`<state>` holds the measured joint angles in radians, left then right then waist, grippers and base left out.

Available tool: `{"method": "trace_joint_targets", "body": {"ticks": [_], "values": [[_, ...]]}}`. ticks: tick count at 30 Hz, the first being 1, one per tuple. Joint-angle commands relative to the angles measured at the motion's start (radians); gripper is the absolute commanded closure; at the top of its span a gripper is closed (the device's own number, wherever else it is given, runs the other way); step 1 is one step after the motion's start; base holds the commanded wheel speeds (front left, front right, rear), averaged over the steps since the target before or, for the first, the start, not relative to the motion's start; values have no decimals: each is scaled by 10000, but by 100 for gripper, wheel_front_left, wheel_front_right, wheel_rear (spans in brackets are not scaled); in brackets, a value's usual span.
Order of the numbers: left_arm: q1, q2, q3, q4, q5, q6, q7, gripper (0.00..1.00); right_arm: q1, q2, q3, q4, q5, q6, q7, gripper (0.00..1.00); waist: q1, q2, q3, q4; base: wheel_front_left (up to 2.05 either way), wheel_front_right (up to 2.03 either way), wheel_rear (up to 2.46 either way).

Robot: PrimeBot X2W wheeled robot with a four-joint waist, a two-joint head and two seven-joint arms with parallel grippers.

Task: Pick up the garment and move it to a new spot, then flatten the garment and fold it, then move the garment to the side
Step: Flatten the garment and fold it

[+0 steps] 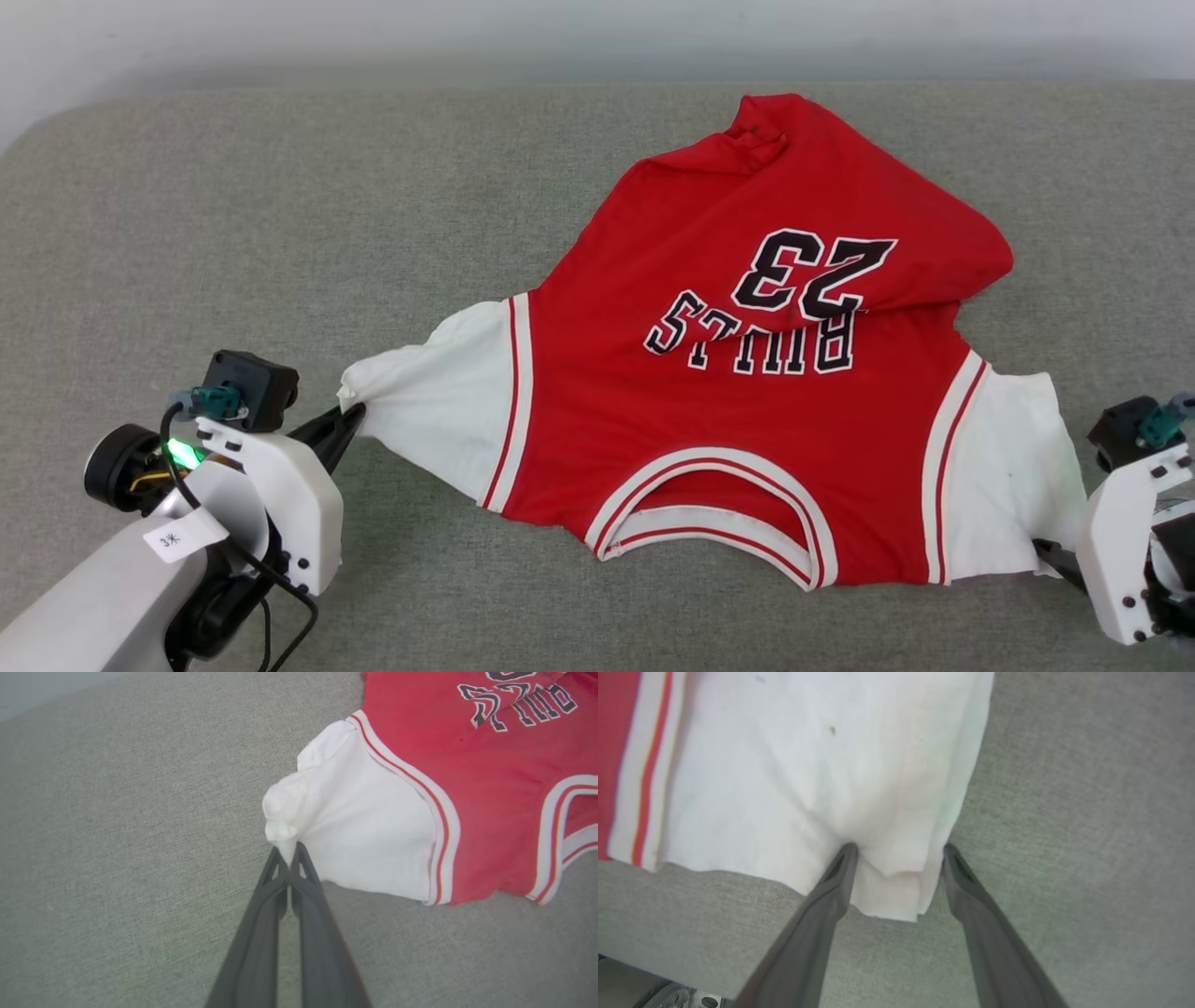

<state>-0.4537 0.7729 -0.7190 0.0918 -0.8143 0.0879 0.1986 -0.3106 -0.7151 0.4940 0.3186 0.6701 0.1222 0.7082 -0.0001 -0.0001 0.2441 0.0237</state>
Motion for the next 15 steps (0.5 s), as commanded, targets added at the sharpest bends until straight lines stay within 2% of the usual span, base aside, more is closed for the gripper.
{"method": "trace_joint_targets", "body": {"ticks": [1, 7, 15], "values": [[133, -27, -34, 17, -30, -22, -68, 100, 507, 573, 746, 306, 230, 151, -64, 100, 1, 1, -99, -70, 0, 0, 0], [233, 54, -6, -124, 110, 46, -344, 100, -278, -65, 293, 160, 280, 71, -1679, 100, 1, 1, -516, -207, 0, 0, 0], [248, 369, 374, -1117, 596, 486, -1260, 100, -404, -446, -508, -1148, 230, 77, -3387, 100, 1, 1, -1284, -377, 0, 0, 0]]}}
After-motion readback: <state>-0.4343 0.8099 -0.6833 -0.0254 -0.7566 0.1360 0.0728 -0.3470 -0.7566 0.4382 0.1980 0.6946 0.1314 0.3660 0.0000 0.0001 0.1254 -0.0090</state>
